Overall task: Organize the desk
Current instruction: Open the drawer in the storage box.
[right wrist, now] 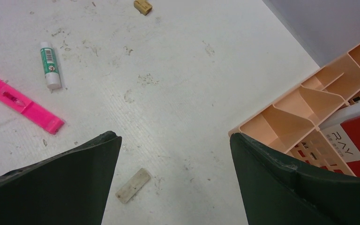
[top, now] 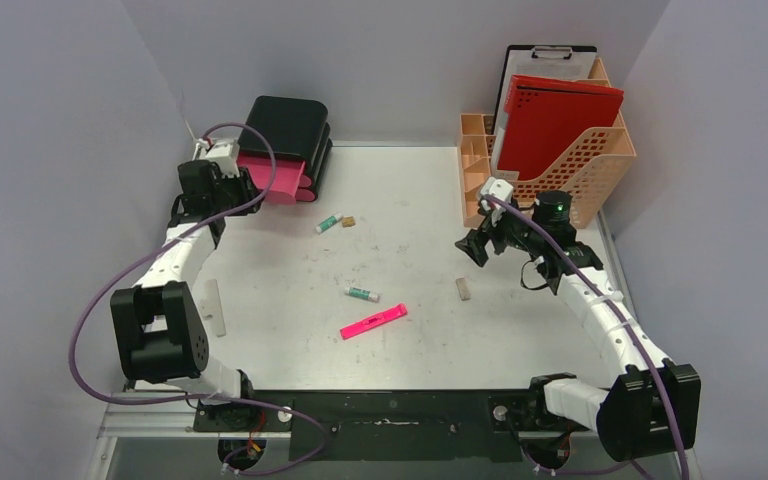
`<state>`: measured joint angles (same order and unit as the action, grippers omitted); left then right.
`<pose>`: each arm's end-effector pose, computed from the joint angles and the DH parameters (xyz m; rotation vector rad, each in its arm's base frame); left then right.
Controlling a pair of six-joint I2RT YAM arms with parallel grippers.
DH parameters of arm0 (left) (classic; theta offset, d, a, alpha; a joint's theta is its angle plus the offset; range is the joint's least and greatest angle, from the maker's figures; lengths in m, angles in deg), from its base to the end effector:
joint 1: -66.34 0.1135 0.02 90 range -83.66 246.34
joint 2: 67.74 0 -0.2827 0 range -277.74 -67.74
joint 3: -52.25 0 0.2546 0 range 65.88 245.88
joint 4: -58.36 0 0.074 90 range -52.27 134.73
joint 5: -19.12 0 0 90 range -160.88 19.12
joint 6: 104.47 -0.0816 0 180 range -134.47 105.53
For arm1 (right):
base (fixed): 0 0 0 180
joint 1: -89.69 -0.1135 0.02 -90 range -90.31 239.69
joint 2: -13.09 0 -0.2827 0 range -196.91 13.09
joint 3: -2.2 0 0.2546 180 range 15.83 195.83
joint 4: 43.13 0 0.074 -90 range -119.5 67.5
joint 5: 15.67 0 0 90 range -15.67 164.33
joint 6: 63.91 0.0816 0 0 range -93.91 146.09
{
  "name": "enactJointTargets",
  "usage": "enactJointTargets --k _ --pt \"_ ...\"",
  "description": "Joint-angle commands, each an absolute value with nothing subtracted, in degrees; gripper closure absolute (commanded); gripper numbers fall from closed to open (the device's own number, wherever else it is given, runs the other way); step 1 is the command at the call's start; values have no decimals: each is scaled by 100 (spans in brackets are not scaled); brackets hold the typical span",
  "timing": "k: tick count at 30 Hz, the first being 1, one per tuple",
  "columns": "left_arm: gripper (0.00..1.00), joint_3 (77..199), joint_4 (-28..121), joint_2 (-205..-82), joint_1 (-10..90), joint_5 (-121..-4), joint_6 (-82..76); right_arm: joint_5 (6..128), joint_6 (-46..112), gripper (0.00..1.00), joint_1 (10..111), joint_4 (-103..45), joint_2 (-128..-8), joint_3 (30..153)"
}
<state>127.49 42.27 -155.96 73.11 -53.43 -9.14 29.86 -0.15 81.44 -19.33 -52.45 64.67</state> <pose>0.3922 0.0219 0.2651 -0.0322 2.0660 -0.3006 0.2641 0.0961 0.2974 -1.0102 1.6587 0.5796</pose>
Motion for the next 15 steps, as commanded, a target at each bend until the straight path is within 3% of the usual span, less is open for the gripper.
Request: enactJointTargets --k 1,7,11,15 --pt "93 12705 4482 -15234 7381 -5156 -869 2720 -188 10 8026 -2065 -5274 6563" --pt "73 12694 4234 -15141 7394 -5167 -896 2499 -548 10 7960 -1883 -5239 6514" --pt "43 12622 4140 -14935 7478 -5104 -844 2352 -1029 10 7636 -1454 -5329 6621" --pt "25 12394 4092 -14532 7589 -4960 -821 2764 -1525 10 6840 -992 -5693 6877"
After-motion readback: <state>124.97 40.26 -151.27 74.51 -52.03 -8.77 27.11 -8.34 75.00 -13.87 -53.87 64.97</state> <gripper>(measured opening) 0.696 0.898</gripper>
